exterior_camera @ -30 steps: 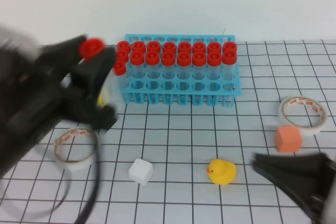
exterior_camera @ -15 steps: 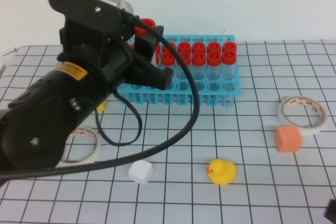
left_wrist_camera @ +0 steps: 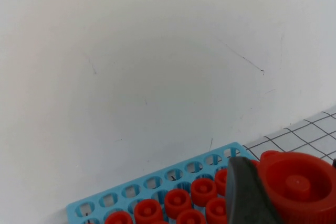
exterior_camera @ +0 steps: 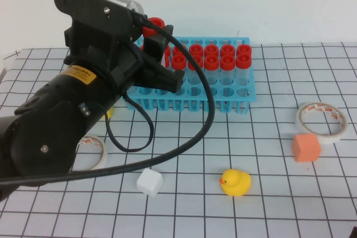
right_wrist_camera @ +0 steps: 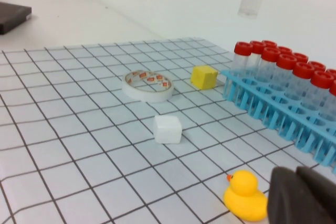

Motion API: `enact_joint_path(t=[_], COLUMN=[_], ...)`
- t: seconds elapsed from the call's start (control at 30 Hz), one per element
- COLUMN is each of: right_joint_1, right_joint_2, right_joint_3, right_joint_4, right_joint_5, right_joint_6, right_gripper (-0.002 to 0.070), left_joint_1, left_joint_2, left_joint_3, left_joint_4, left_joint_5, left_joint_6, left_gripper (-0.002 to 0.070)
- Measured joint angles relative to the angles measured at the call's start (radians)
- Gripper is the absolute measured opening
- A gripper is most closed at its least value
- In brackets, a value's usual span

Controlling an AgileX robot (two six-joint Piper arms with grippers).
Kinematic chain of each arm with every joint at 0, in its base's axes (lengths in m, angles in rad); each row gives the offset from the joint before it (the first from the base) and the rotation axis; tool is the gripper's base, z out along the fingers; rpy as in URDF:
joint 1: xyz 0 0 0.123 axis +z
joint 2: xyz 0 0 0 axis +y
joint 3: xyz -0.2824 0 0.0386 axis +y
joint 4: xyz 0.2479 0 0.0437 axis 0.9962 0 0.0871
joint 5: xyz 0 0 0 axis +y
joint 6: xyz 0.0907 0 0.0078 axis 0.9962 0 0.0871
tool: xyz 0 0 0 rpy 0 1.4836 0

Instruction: Place the test tubes

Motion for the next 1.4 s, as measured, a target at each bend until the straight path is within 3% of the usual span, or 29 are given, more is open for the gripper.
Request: enact_joint_path(t=[0.67, 0.77, 0.9, 1.03, 1.2, 1.4], right_joint_1=[0.0, 0.0, 0.0, 0.0, 0.0, 0.0], right_joint_2=[0.0, 0.0, 0.0, 0.0, 0.0, 0.0], right_joint_3=[0.001, 0.001, 0.001, 0.001, 0.001, 0.001], right_joint_4=[0.0, 0.0, 0.0, 0.0, 0.0, 0.0], right_joint_5=[0.0, 0.0, 0.0, 0.0, 0.0, 0.0], right_joint_6=[0.0, 0.0, 0.0, 0.0, 0.0, 0.0], right_gripper=[-0.0001, -0.0001, -0.0001, -0.0001, -0.0001, -0.0001], left_joint_1=[0.006, 0.029, 0.067, 0.115, 0.133, 0.135], left_joint_2=[0.0, 0.0, 0.0, 0.004, 0.031, 0.098], left_joint_3=[-0.001, -0.001, -0.001, -0.001, -0.001, -0.012], left_joint_4=[0.02, 0.201, 0.492, 0.629, 0.725, 0.731], left_joint_5=[0.029, 0.041, 0.041, 0.035, 0.017, -0.015], left_joint_6=[0.065, -0.098, -0.482, -0.687, -0.768, -0.693], left_gripper=[0.0272, 0.0272, 0.0272, 0.0272, 0.0272, 0.0272])
